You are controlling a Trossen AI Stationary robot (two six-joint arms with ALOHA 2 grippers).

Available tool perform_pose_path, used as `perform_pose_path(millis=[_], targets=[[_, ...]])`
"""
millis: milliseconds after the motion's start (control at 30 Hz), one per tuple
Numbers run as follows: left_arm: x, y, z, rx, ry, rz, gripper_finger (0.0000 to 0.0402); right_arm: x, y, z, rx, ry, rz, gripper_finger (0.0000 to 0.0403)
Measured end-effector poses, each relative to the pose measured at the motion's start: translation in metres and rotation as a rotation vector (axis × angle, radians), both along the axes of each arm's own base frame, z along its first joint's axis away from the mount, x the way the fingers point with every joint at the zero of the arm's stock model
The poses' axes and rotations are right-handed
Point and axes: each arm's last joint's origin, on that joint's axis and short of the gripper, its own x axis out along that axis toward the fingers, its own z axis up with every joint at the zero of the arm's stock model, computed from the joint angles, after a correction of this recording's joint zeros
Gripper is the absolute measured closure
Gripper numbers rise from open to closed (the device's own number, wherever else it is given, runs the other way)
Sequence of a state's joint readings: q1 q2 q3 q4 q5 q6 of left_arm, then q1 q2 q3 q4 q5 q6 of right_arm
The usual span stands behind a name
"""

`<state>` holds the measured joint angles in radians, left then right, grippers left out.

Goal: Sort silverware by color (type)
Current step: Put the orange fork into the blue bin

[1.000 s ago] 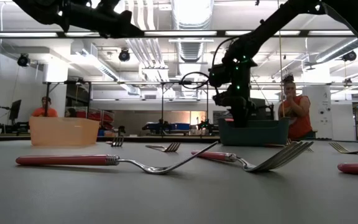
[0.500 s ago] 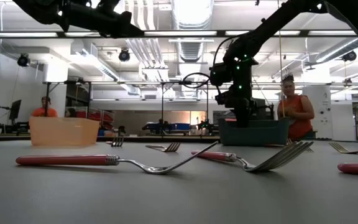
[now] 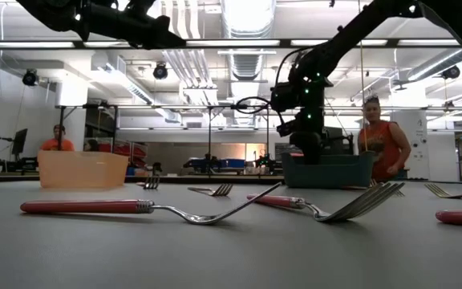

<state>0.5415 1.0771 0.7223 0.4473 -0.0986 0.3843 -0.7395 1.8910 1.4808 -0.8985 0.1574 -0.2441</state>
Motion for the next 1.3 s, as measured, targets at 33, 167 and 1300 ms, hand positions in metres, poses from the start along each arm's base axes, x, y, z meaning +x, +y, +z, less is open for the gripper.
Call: perform_pose_path(millis=[33,167,1300], targets=[[0.0,0.0,0.0,0.0,0.0,0.0,0.0402,0.0,0.0,-0.002,0.004,0.004,0.0,0.0271],[0.0,0.0,0.0,0.003,0.002,0.0,0.0402,-0.001,0.001,-0.013,0.023,0.026,0.003,0.0278],[0.0,0.0,-0.001,0.002,0.004,0.001,0.0402,0.002,0.002,0.003,0.01,0.007,-0.011,0.0389]])
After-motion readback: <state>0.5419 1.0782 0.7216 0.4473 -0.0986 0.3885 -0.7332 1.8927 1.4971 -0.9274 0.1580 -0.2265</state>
